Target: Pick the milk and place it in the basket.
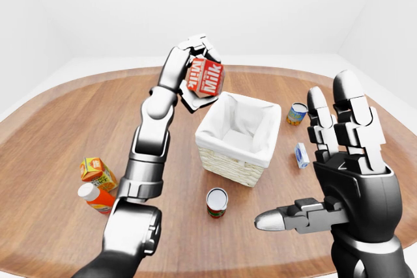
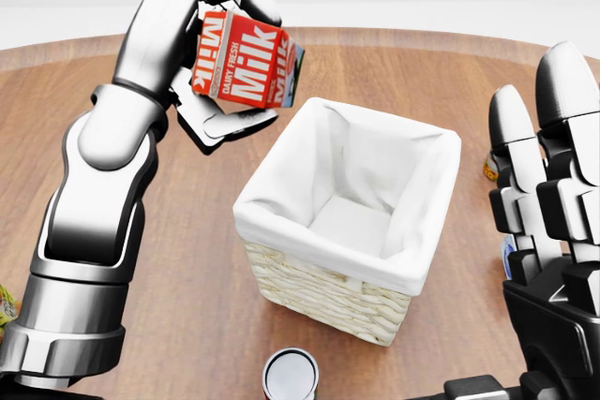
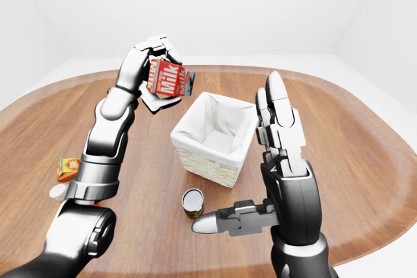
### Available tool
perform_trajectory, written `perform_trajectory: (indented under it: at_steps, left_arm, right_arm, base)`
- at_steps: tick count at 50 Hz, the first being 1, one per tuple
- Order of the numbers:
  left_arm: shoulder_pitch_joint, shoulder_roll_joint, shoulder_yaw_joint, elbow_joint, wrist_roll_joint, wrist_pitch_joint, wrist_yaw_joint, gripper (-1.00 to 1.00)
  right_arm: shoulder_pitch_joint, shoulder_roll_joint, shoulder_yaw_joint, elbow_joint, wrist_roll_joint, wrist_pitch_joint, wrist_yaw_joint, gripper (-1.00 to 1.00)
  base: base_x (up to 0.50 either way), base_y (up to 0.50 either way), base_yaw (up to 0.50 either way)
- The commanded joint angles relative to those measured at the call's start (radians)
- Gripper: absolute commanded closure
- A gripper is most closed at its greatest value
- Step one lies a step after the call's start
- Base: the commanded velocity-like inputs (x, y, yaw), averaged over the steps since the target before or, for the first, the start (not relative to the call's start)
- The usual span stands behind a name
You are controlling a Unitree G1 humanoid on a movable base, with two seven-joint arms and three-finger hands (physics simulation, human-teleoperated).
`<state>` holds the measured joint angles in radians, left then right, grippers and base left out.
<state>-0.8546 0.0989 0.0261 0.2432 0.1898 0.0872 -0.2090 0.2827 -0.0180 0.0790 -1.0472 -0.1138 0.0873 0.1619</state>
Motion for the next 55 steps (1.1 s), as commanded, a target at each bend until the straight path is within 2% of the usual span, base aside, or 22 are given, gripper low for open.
perform_trajectory:
  at_steps: [1, 20, 27, 40, 54, 55]
  left_arm:
    - [-0.045, -0.020, -0.001, 0.031, -0.128, 0.000, 0.033, 1.00]
    - [-0.066, -0.107, -0.049, 0.160, -0.090, 0.000, 0.045, 1.00]
    - [-0.104, -0.132, -0.049, 0.256, -0.078, 0.000, 0.052, 1.00]
    - [-0.145, -0.148, -0.048, 0.350, -0.093, 0.000, 0.071, 1.00]
    - [-0.234, -0.146, -0.030, 0.548, -0.115, 0.000, 0.088, 1.00]
    - [-0.242, -0.146, -0.028, 0.571, -0.117, -0.012, 0.089, 1.00]
  right_arm:
    - [0.000, 0.000, 0.002, 0.000, -0.001, 0.000, -0.001, -1.00]
    - [-0.001, 0.000, -0.009, 0.000, 0.007, 0.000, 0.002, -1.00]
    - [0.000, 0.001, -0.013, 0.000, 0.012, 0.000, 0.003, -1.00]
    - [0.001, 0.000, -0.017, 0.000, 0.017, 0.000, 0.004, -1.00]
    - [0.002, 0.000, -0.016, 0.000, 0.017, 0.000, 0.003, -1.00]
    - [0.001, 0.000, -0.017, 0.000, 0.018, 0.000, 0.003, -1.00]
  base:
    - [0.00, 0.00, 0.00]
    - [0.00, 0.00, 0.00]
    - [0.00, 0.00, 0.00]
    - [0.00, 0.00, 0.00]
    - [0.00, 0.00, 0.00]
    - [0.00, 0.00, 0.00]
